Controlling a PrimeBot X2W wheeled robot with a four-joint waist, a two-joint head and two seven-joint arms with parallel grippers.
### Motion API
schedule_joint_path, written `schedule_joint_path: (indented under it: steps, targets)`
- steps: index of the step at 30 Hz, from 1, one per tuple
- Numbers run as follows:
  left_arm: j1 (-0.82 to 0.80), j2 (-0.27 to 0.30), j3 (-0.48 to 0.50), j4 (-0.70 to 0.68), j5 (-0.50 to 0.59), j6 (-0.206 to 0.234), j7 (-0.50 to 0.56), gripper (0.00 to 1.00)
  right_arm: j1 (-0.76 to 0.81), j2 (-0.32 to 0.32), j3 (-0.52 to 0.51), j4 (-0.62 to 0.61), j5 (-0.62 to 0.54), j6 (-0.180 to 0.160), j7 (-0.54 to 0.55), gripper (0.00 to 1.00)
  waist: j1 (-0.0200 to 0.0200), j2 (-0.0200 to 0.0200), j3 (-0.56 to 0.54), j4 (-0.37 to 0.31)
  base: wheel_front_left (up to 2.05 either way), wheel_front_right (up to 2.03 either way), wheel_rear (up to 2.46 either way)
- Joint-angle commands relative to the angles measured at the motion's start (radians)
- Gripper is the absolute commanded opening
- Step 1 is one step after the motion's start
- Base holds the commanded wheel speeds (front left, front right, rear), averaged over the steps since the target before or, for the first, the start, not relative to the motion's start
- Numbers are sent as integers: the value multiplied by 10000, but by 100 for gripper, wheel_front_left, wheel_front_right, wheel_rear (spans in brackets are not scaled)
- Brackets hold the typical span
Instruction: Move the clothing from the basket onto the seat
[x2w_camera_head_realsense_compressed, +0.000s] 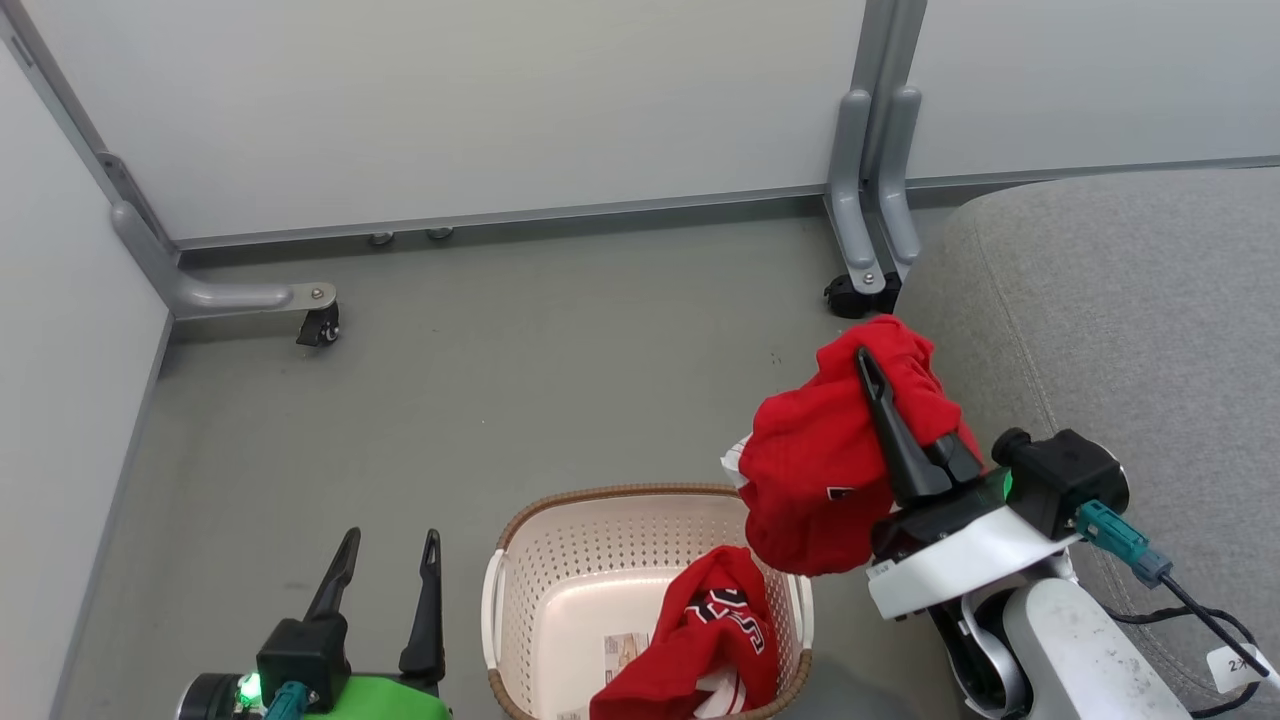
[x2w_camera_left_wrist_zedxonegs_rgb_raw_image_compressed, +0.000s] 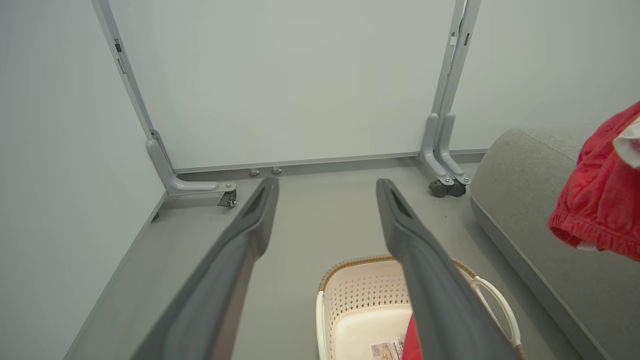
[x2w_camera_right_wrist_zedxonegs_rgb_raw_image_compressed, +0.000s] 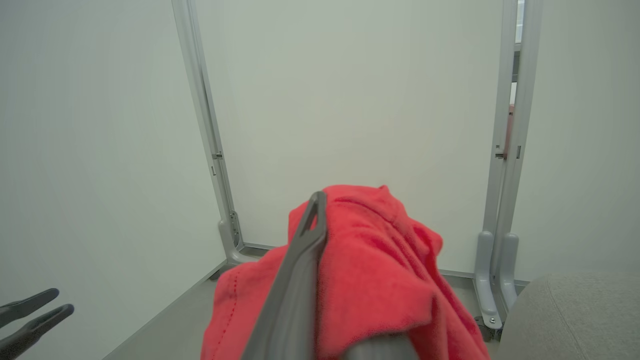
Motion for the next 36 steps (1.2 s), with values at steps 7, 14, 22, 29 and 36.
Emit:
schedule_joint_path:
  steps: [7,14,22,29,36]
  targets:
    - [503,-150,513,-20,177,-338,-1,100,237,75,-132,-67,-83,-7,-31,0,0,0,-43,-63,0,0,0]
    - [463,-188,648,42,348,-478,-1,100,226,13,-230,-99,-126,-7,-31,0,0,0,-36,-95,0,0,0]
    - [337,-191,496,9,331,-521,-3,100,214,-105,-407,-175,-179,-7,-31,0,0,0,59,-609,0,0,0]
    - [168,-185,295,-41,183,-427,-1,100,141,-214,-588,-224,-204,-7,-31,0,0,0,239,-1577,0,0,0]
    - [-31,-184,137,-36,83,-347,-1,100,200,-382,-873,-199,-192,-7,-31,0,0,0,441,-2761,0,0,0]
